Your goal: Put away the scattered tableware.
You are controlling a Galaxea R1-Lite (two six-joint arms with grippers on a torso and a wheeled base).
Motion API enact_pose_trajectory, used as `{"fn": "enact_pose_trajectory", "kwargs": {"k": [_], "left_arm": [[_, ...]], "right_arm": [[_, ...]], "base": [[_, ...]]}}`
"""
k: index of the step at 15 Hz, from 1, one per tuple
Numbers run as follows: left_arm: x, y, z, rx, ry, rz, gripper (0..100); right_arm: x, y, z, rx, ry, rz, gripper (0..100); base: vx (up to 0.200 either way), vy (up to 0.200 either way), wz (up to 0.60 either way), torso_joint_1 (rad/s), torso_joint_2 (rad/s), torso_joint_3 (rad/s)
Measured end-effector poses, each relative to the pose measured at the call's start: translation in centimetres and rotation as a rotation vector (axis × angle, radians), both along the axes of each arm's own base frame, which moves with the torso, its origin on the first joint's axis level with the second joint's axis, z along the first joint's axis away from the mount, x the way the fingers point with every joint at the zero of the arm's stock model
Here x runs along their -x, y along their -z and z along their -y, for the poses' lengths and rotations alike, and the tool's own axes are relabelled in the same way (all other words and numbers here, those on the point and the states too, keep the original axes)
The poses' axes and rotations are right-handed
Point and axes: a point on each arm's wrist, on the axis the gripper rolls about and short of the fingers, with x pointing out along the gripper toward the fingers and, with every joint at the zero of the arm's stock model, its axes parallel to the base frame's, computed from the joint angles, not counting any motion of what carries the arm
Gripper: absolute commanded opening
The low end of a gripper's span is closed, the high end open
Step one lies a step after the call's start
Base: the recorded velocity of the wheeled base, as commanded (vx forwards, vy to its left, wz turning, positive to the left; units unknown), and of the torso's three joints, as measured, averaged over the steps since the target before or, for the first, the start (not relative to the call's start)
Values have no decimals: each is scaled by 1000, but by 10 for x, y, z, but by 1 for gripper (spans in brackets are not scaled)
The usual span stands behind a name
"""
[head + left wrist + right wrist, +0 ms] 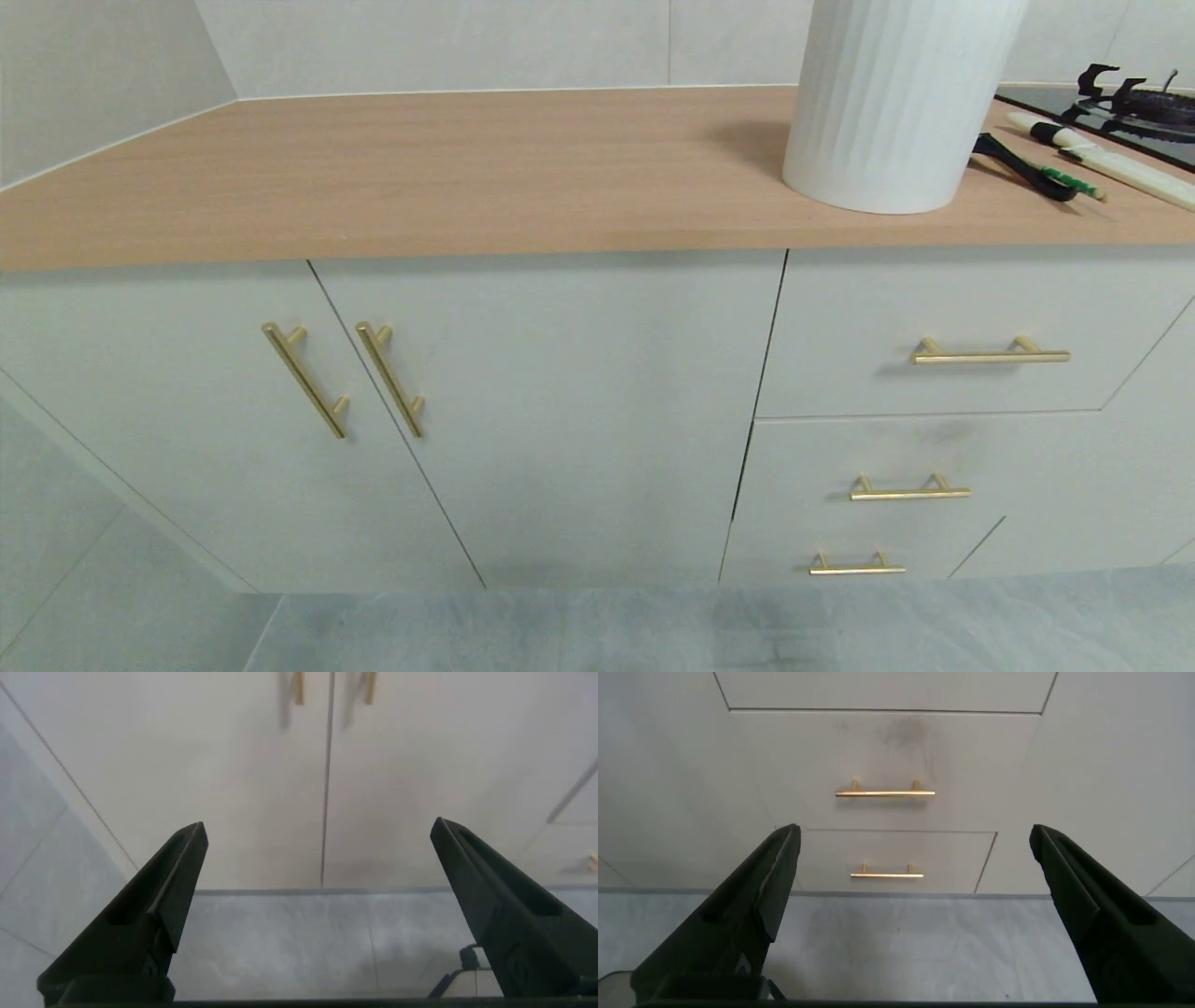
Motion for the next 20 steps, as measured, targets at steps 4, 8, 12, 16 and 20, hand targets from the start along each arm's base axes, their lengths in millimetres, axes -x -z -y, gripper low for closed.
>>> {"fn": "enact_pose_trajectory", "kwargs": {"k": [4, 8, 12, 16, 20], "left_arm": [[0, 0, 0, 4, -2, 0, 100], [0, 0, 0, 5, -1, 0, 100], [0, 0, 0, 4, -2, 0, 100], [0, 0, 0, 5, -2, 0, 100], [0, 0, 0, 4, -2, 0, 100]], "right_arm": [[0, 0, 0, 0, -1, 0, 100], [0, 0, 0, 1, 1, 0, 100], [0, 0, 0, 1, 0, 0, 100], [0, 0, 0, 7, -4, -3, 100], [3, -26, 0, 12, -32, 36, 100]], "base": [[0, -100, 0, -2, 2, 1], [0, 0, 0, 0, 0, 0], [0, 0, 0, 0, 0, 0], [0, 0, 0, 0, 0, 0], [0, 0, 0, 0, 0, 0]]}}
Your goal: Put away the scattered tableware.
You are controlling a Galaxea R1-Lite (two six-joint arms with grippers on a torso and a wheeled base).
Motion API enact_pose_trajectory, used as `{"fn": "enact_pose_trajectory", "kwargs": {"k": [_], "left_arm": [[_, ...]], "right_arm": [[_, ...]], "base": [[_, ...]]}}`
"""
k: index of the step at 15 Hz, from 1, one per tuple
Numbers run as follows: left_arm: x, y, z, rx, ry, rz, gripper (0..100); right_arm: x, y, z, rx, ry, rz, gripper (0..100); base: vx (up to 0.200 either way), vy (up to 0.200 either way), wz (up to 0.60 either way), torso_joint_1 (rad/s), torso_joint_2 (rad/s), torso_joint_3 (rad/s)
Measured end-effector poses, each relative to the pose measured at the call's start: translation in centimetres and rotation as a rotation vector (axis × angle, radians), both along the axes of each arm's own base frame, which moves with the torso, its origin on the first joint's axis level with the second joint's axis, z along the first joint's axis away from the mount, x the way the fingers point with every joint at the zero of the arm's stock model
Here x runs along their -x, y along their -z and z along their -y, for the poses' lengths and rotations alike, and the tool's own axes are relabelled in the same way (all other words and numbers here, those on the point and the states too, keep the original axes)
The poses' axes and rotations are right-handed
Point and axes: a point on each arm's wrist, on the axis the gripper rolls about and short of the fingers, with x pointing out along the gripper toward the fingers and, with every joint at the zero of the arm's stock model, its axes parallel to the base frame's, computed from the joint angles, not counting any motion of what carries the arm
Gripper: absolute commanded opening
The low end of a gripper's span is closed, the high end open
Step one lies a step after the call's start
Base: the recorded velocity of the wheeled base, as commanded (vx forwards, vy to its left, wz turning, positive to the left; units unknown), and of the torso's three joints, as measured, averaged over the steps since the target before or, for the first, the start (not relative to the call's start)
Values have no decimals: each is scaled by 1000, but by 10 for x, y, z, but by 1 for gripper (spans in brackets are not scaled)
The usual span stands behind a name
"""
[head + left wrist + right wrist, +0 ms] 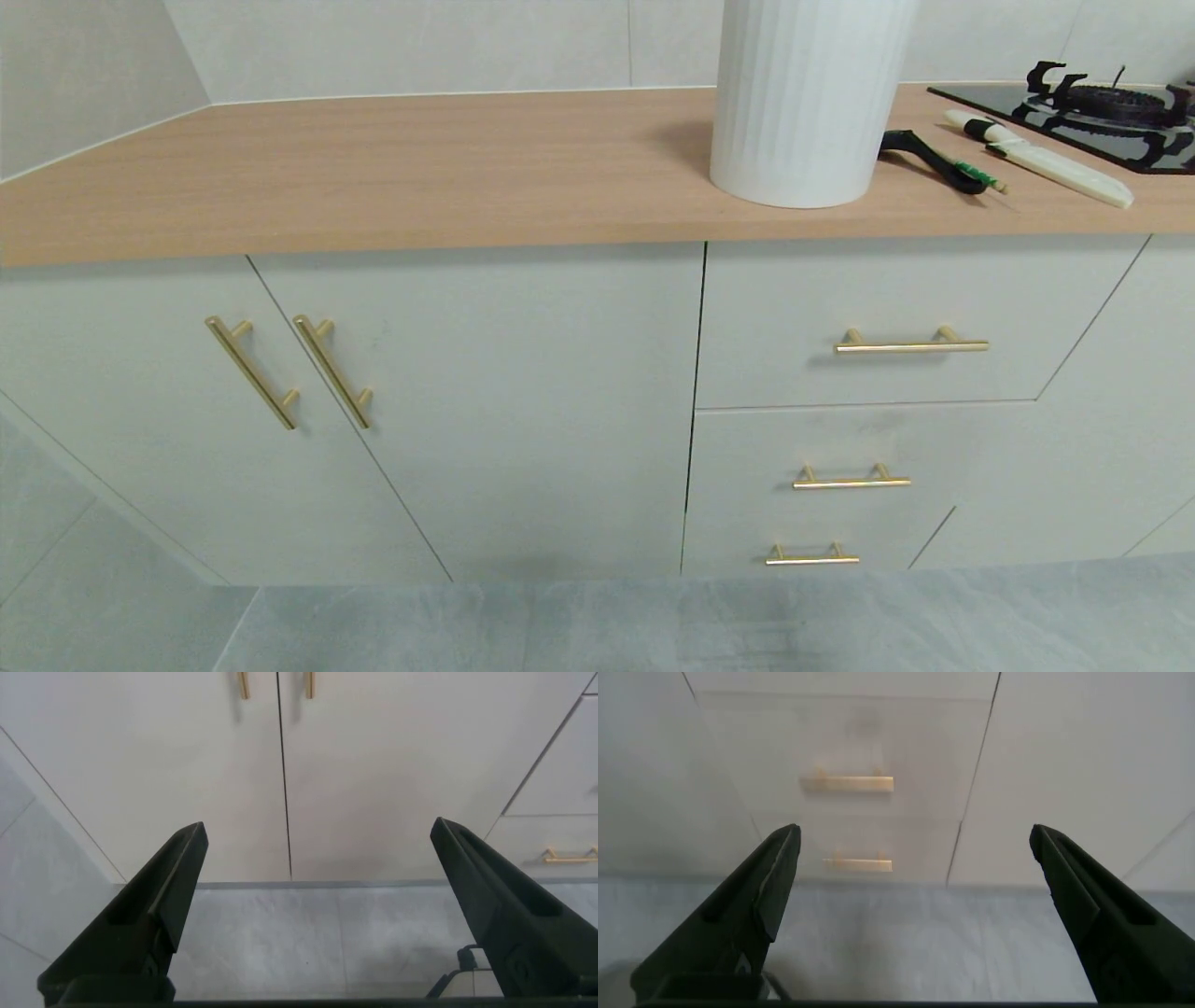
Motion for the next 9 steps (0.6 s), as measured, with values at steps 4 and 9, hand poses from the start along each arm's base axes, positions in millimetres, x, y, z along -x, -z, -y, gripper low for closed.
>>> {"fn": "enact_pose_trajectory", "kwargs": {"k": [4, 9], "left_arm": [[0, 0, 0, 0, 0, 0, 100], [0, 0, 0, 0, 0, 0, 100]], "right_arm": [[-21, -30, -2, -5, -109, -148, 100], [-94, -56, -10, -23, -260, -495, 100]], "base": [[0, 0, 0, 0, 0, 0], [0, 0, 0, 0, 0, 0]]}}
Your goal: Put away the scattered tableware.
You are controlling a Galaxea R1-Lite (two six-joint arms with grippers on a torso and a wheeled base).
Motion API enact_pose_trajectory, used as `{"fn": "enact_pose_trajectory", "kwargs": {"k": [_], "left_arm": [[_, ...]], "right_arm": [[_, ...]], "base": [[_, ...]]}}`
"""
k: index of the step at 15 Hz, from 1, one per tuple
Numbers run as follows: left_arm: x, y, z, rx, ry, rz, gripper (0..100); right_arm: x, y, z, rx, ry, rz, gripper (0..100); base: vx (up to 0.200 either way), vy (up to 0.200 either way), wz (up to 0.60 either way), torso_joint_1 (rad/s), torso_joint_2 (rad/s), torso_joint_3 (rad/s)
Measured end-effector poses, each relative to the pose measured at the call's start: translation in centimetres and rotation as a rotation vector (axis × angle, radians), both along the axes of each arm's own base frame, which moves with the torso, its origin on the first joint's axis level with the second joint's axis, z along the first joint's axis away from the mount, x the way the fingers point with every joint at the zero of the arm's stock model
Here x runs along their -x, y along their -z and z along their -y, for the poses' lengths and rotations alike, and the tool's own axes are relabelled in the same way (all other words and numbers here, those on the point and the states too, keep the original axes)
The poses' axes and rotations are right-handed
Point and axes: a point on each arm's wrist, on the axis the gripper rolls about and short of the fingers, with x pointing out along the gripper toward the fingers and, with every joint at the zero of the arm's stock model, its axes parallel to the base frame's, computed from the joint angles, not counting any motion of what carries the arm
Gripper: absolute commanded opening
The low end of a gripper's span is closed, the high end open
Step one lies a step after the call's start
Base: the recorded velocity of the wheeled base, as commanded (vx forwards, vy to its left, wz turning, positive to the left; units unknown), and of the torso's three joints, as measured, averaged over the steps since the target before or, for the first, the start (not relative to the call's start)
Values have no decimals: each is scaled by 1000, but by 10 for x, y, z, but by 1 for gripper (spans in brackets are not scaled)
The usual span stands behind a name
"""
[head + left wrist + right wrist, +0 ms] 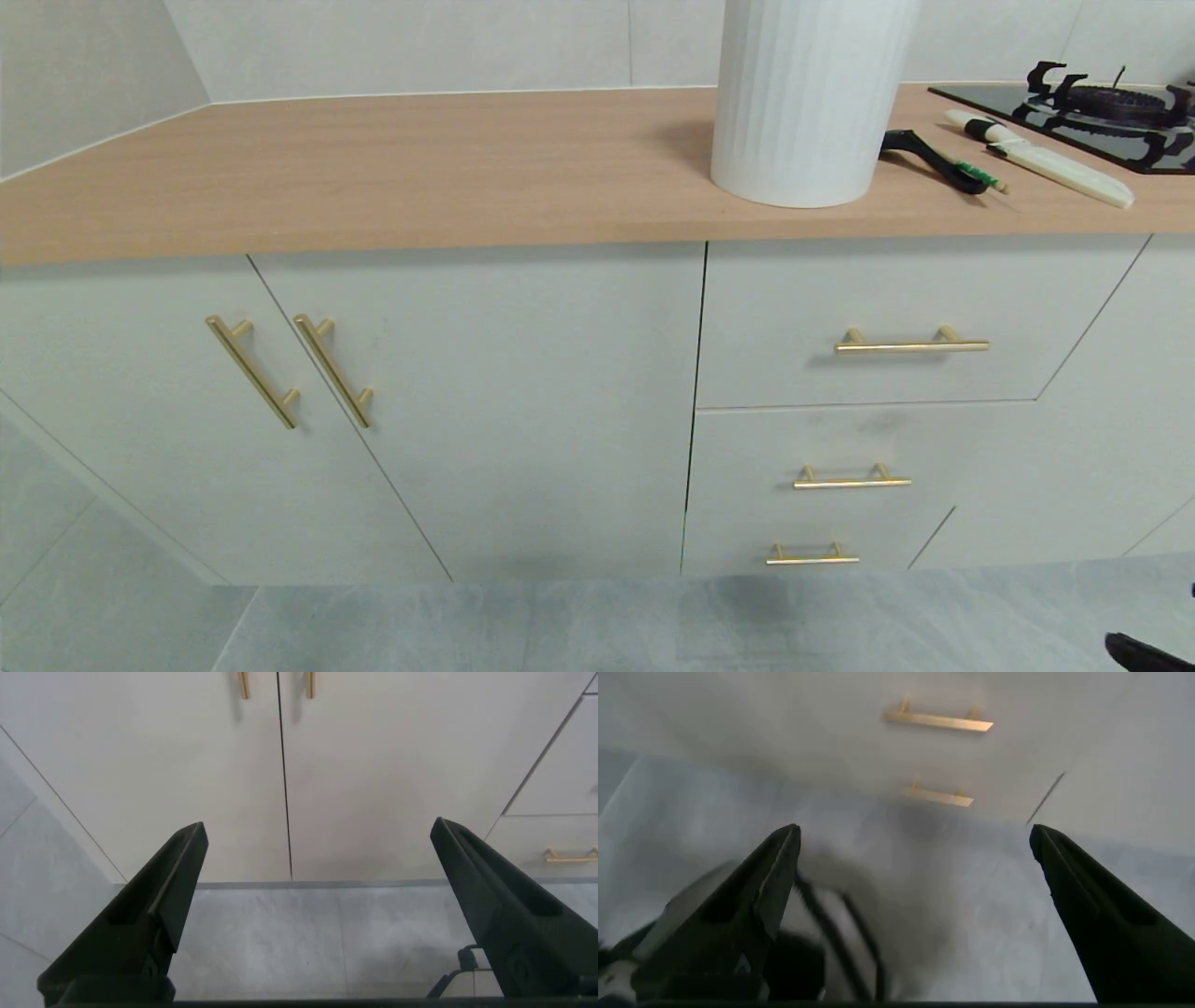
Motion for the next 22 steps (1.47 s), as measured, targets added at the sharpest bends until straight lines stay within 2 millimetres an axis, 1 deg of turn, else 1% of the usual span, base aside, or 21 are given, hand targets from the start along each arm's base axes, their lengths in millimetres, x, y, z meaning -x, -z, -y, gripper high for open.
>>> {"fn": "enact_pose_trajectory", "kwargs": {"k": [2, 4, 5, 7, 9, 11, 13, 15, 19, 22], "left_arm": [[0, 0, 0, 0, 0, 0, 100], [0, 0, 0, 0, 0, 0, 100], [0, 0, 0, 0, 0, 0, 100], [0, 0, 0, 0, 0, 0, 100], [0, 0, 0, 1, 0, 0, 100], [0, 0, 0, 1, 0, 0, 100], [0, 0, 0, 1, 0, 0, 100], [0, 0, 0, 1, 0, 0, 100], [0, 0, 0, 1, 0, 0, 100], [0, 0, 0, 1, 0, 0, 100]], "right_arm": [[-43, -8, -7, 2, -42, -111, 100], [-89, -12, -15, 4, -69, -170, 100], [-110, -11, -19, 4, -78, -185, 100], [-146, -1, -26, 6, -90, -210, 100], [-175, 19, -33, 17, -90, -228, 100], [-194, 40, -37, 36, -68, -241, 100], [-204, 57, -38, 41, -57, -232, 100], [-214, 67, -39, 36, -39, -139, 100], [-233, 95, -40, 106, 135, -42, 100], [-243, 112, -47, 86, 228, -15, 100]], "base": [[0, 0, 0, 0, 0, 0], [0, 0, 0, 0, 0, 0], [0, 0, 0, 0, 0, 0], [0, 0, 0, 0, 0, 0], [0, 0, 0, 0, 0, 0], [0, 0, 0, 0, 0, 0], [0, 0, 0, 0, 0, 0], [0, 0, 0, 0, 0, 0], [0, 0, 0, 0, 0, 0], [0, 0, 0, 0, 0, 0]]}}
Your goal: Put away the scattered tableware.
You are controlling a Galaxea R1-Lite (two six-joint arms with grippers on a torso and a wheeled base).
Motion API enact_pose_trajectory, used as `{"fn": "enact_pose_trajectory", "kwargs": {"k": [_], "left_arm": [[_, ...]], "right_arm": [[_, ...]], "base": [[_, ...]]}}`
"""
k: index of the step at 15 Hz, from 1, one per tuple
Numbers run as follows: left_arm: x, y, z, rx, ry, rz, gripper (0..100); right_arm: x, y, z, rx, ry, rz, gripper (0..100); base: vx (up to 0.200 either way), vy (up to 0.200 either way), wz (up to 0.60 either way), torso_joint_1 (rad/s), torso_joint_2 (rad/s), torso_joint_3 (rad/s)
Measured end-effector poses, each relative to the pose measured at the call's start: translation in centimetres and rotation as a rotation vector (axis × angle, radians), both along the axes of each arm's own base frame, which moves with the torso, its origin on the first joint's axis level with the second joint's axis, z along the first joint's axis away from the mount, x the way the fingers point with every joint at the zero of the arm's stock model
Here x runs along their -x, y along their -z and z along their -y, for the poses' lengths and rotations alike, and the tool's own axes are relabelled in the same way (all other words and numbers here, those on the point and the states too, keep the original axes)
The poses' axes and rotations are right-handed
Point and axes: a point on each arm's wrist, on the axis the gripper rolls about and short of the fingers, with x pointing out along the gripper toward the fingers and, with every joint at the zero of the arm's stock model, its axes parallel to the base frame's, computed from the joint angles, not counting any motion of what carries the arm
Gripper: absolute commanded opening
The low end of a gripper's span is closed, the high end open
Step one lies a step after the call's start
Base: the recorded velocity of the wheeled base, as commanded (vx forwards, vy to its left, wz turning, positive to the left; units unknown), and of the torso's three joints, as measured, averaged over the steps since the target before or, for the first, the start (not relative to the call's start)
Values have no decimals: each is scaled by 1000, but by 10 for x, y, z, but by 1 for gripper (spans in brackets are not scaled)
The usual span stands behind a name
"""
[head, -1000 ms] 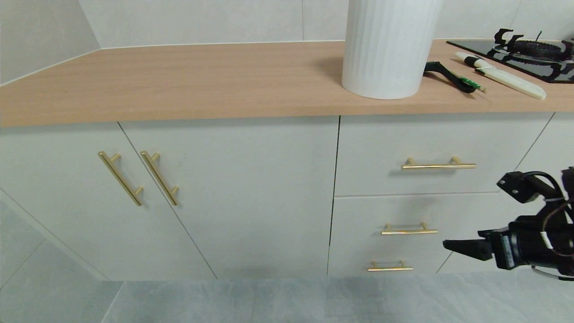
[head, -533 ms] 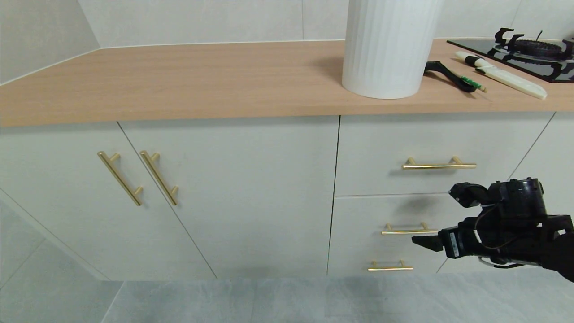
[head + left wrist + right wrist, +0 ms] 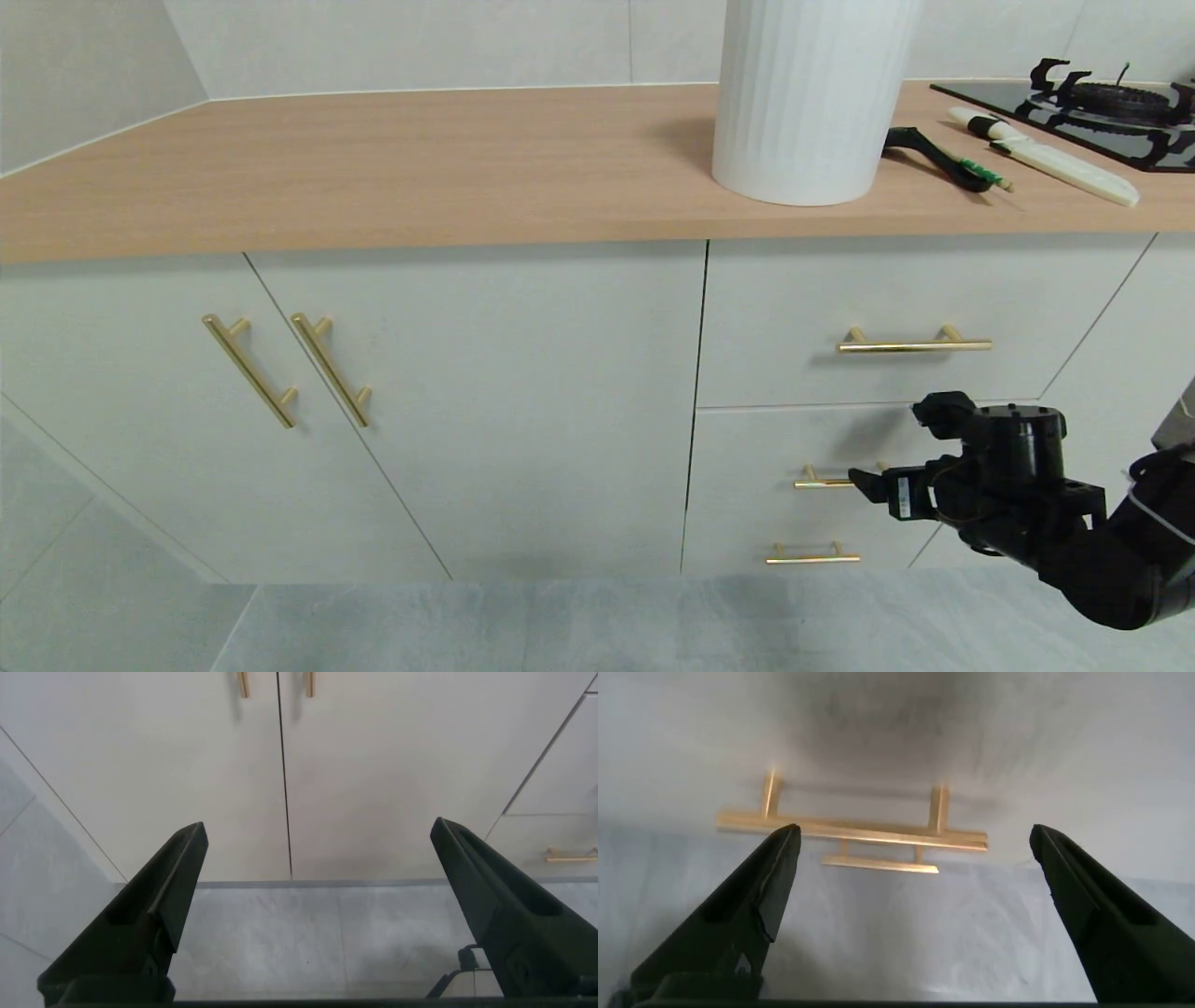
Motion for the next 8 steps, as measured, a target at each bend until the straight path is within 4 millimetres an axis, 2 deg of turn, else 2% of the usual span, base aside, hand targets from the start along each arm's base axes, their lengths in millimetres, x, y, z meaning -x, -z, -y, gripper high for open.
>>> {"fn": "enact_pose_trajectory", "kwargs": {"k": [4, 8], "left_arm": [[0, 0, 0, 0, 1, 0, 100], [0, 0, 0, 0, 0, 0, 100]], "right_arm": [[-10, 14, -8, -14, 57, -16, 100], [-16, 16, -9, -25, 78, 5, 100]], "base": [[0, 0, 0, 0, 0, 0], [0, 0, 0, 0, 0, 0]]}}
